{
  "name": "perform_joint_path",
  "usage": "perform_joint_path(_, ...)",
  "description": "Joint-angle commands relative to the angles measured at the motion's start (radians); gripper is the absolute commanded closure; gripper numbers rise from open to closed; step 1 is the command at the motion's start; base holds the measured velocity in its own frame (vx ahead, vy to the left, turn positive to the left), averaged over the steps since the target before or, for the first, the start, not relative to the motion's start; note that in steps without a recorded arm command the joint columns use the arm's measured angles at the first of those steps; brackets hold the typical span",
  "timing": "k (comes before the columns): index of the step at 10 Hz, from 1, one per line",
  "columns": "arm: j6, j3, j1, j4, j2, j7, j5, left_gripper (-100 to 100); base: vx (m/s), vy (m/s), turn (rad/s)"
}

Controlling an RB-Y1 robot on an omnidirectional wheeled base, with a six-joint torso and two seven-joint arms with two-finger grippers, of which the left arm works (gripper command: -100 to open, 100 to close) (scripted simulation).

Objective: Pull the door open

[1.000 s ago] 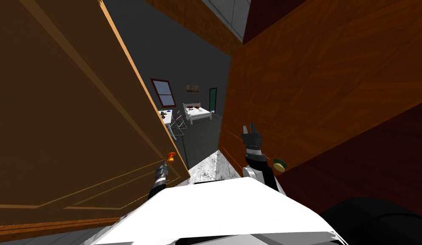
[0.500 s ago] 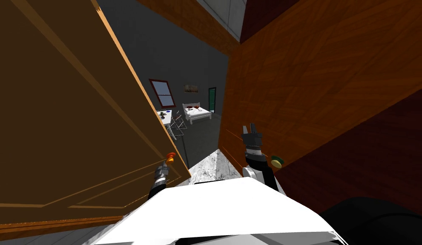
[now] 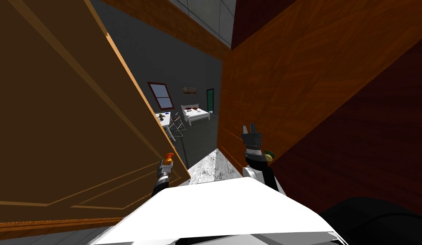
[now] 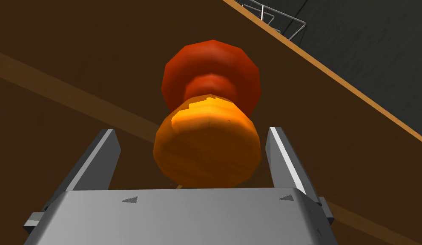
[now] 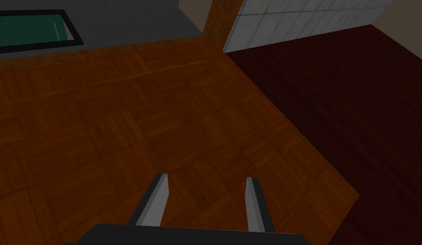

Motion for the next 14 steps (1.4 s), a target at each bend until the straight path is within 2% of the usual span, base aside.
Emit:
perform_joint_path(1, 0.003, -0.017, 0.001, -0.013, -0.004, 0.05, 0.028, -100, -0.061, -0.005, -0.024)
perform_joint_path(2, 0.003, -0.017, 0.001, -0.013, -0.004, 0.064, 0.028, -100, -0.048, 0.007, -0.009)
perform_joint_path(3, 0.003, -0.028, -0.001, -0.017, -0.006, 0.101, 0.047, -100, -0.05, 0.006, -0.015)
perform_joint_path(4, 0.003, -0.028, -0.001, -0.017, -0.006, 0.105, 0.047, -100, -0.04, 0.005, -0.008)
perform_joint_path(6, 0.004, -0.053, -0.003, -0.027, -0.01, 0.171, 0.088, -100, -0.062, 0.008, -0.02)
perform_joint_path(7, 0.004, -0.053, -0.003, -0.027, -0.01, 0.187, 0.088, -100, -0.061, 0.008, -0.011)
perform_joint_path(8, 0.004, -0.066, -0.005, -0.032, -0.012, 0.223, 0.11, -100, -0.056, -0.003, -0.015)
perform_joint_path(9, 0.004, -0.066, -0.005, -0.032, -0.012, 0.229, 0.11, -100, -0.037, -0.005, -0.008)
perform_joint_path(11, 0.005, -0.091, -0.008, -0.041, -0.015, 0.296, 0.152, -100, -0.057, -0.002, -0.019)
perform_joint_path(12, 0.005, -0.091, -0.008, -0.041, -0.015, 0.312, 0.152, -100, -0.057, 0.008, -0.011)
perform_joint_path(13, 0.005, -0.103, -0.009, -0.046, -0.017, 0.348, 0.172, -100, -0.056, 0.005, -0.016)
perform_joint_path(14, 0.005, -0.103, -0.009, -0.046, -0.017, 0.354, 0.172, -100, -0.038, 0.0, -0.008)
